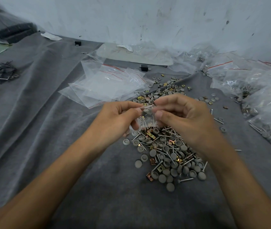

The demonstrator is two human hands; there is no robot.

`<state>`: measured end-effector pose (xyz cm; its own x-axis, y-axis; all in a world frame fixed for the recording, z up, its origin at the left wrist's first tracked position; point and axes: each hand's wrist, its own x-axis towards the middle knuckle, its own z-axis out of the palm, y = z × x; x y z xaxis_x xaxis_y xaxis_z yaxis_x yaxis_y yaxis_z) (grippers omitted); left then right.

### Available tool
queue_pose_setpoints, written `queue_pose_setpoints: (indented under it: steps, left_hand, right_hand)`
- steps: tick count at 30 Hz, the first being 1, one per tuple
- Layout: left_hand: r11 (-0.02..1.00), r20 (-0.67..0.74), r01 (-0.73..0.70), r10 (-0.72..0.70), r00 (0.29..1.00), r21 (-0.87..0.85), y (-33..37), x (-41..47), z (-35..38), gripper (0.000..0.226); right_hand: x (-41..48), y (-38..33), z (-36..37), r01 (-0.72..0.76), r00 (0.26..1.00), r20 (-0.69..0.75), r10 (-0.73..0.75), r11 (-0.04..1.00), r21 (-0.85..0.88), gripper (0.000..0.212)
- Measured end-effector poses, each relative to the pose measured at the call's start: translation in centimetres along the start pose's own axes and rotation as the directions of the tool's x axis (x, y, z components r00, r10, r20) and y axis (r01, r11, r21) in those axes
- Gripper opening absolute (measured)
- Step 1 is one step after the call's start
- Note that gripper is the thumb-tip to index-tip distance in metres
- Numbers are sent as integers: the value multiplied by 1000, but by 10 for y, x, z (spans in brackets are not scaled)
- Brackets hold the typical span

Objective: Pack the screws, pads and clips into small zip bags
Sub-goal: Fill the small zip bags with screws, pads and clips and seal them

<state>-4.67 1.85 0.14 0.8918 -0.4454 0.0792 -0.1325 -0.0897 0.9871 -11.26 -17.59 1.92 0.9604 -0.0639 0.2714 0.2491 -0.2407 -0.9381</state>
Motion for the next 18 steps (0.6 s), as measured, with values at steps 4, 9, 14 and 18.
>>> queue_pose_setpoints:
  steps: [4,9,14,18]
  left_hand:
    - [1000,-14,0,0,1000,-17,0,0,-2,18]
    - [998,-56,13,-16,998,-57,0,3,-5,17]
    - [998,-58,6,-9,998,-63,0,3,-6,18]
    - [999,-54,4,-7,998,-52,-1,3,-6,18]
  right_hand:
    - [1,4,-10,47,999,-23,-49,996,-78,16]
    - [0,21,-25,-1,999,35,26,816,-579,8]
    - [1,30,-26,-31,974,88,209,505,-862,8]
    - [2,28,-25,-21,963,97,252,429,-903,13]
